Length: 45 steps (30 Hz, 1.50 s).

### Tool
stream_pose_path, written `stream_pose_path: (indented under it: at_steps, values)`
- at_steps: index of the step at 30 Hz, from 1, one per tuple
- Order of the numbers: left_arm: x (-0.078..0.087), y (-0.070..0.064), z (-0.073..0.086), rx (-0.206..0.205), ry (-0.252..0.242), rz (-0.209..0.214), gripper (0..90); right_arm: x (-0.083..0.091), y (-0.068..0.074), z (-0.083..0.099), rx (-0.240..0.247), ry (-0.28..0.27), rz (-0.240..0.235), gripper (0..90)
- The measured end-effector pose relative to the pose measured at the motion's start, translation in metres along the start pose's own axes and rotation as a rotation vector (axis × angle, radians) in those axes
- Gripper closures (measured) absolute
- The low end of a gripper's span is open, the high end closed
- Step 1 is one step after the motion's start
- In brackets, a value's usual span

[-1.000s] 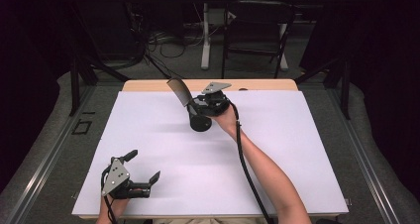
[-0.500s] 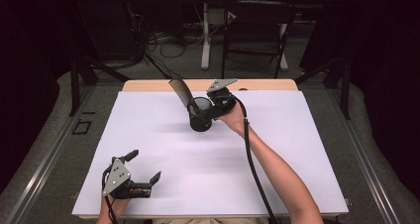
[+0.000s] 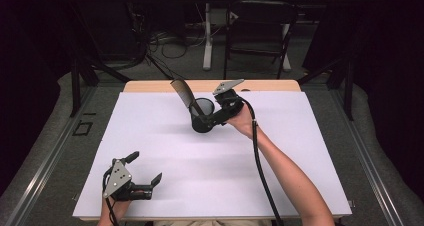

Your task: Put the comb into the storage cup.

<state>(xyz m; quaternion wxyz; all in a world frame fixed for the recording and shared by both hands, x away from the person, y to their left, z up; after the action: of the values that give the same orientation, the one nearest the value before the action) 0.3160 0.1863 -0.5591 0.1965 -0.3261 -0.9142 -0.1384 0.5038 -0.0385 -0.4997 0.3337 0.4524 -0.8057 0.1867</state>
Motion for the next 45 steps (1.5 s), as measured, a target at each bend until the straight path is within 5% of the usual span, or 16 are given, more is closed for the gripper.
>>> stream_pose_path:
  at_steps: [45]
  values:
    - [0.000,0.000,0.000,0.000,0.004,-0.002,0.0,0.044,-0.003,0.066,-0.017,0.075,-0.007,0.0]
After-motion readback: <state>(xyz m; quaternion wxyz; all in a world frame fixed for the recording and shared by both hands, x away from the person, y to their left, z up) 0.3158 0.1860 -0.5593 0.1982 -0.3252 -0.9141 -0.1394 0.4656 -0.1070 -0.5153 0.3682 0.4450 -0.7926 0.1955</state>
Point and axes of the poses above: each handheld gripper's, and its own axes: x roughly backward along the jaws, z roughly out of its underside, y roughly to its left, the point moved 8 cm from there along -x, roughly forward along the jaws, and after that the axes turned 11 degrees about y, right-handed, at the moved point
